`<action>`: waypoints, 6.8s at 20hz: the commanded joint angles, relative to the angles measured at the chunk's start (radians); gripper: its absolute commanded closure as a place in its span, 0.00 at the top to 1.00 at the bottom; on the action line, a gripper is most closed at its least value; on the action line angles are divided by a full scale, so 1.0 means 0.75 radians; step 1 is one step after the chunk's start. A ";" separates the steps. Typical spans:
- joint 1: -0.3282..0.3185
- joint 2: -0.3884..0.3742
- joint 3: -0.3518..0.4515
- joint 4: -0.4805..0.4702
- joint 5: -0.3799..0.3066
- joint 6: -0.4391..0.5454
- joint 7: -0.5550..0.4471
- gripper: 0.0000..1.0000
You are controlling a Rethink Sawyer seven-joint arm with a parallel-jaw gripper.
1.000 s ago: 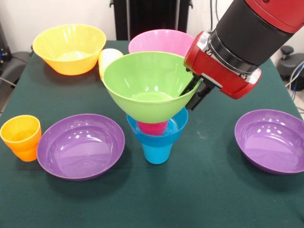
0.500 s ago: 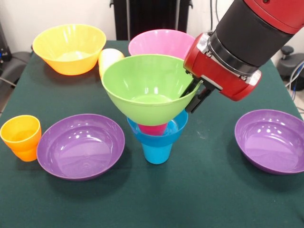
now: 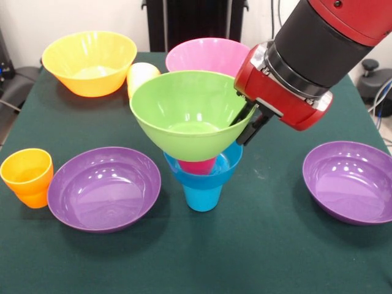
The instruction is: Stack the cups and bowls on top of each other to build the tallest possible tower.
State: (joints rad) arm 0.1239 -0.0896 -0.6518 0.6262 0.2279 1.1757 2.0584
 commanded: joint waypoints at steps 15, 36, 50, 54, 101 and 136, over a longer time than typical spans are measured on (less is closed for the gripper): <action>0.042 -0.028 0.163 0.206 0.009 -0.055 0.180 0.00; 0.047 -0.014 0.159 0.182 0.028 -0.042 0.204 0.00; 0.054 -0.006 0.141 0.162 0.027 -0.010 0.221 0.00; 0.057 -0.006 0.135 0.160 0.025 0.001 0.225 0.00; 0.046 -0.018 0.143 0.196 0.010 -0.067 0.198 0.00; 0.029 -0.018 0.160 0.195 0.014 -0.080 0.167 0.00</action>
State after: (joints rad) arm 0.1516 -0.1161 -0.6510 0.7195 0.2354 1.1621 2.0588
